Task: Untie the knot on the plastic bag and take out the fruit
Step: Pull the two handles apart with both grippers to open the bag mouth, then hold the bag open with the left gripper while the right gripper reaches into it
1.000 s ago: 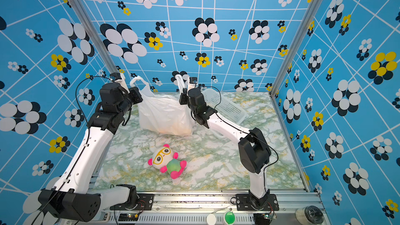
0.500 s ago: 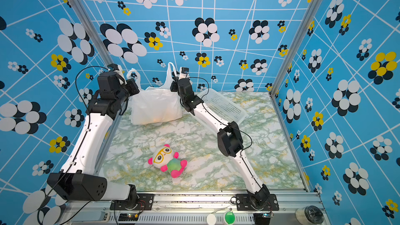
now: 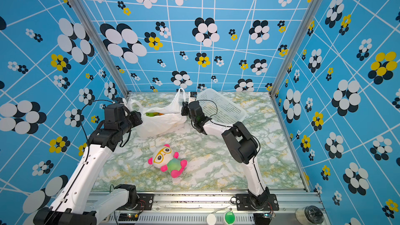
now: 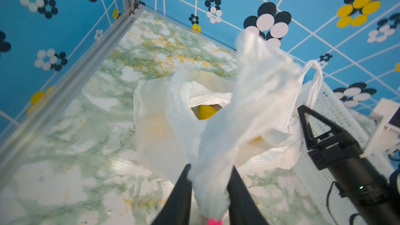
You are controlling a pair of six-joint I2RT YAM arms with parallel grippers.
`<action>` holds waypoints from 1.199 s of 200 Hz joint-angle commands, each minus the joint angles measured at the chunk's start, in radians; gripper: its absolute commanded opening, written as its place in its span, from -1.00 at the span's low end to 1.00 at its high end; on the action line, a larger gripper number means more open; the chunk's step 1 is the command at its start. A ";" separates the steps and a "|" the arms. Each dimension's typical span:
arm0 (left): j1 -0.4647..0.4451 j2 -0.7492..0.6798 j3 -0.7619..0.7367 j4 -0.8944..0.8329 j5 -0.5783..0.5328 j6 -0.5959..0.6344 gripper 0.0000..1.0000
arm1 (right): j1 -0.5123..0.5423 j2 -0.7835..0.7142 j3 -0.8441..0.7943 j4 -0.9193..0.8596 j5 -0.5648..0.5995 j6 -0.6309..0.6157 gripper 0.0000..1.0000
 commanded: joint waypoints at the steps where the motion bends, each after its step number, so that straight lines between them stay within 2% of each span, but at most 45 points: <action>1: -0.006 -0.041 0.144 -0.148 -0.035 -0.002 0.14 | -0.002 -0.144 -0.080 0.105 -0.020 0.001 -0.37; 17: -0.006 -0.041 0.263 -0.230 -0.029 0.001 0.50 | -0.004 -0.224 -0.115 0.036 -0.053 -0.044 -0.10; 30: -0.006 -0.035 0.362 -0.278 -0.009 -0.004 0.64 | -0.009 -0.282 -0.106 -0.079 -0.056 -0.029 0.06; 55: -0.005 -0.002 0.536 -0.328 0.024 0.036 0.81 | -0.011 -0.359 -0.076 -0.231 -0.178 -0.027 0.28; 72: -0.004 0.029 0.628 -0.359 -0.015 0.053 0.83 | -0.005 -0.402 -0.076 -0.289 -0.256 -0.037 0.40; 89: -0.004 0.042 0.619 -0.279 -0.019 0.084 0.85 | 0.017 -0.408 -0.036 -0.371 -0.344 -0.076 0.41; 102: -0.005 0.072 0.617 -0.222 0.005 0.119 0.80 | 0.045 -0.383 0.024 -0.452 -0.389 -0.110 0.41; 133: 0.025 0.170 0.636 -0.157 0.173 0.153 0.71 | 0.076 -0.275 0.138 -0.556 -0.381 -0.143 0.41; 155: 0.077 0.203 0.584 -0.051 0.328 0.158 0.75 | 0.076 -0.202 0.219 -0.634 -0.365 -0.180 0.41; 174: 0.077 0.280 0.635 -0.076 0.301 0.203 0.73 | 0.076 -0.147 0.267 -0.668 -0.355 -0.193 0.42; 198: 0.017 0.413 0.753 -0.182 0.210 0.259 0.63 | 0.076 -0.086 0.303 -0.707 -0.333 -0.193 0.41; 222: -0.006 0.451 0.708 -0.147 0.283 0.275 0.60 | 0.077 -0.067 0.291 -0.711 -0.330 -0.180 0.39; 240: -0.005 0.449 0.666 -0.145 0.213 0.314 0.61 | 0.087 -0.073 0.272 -0.700 -0.315 -0.170 0.38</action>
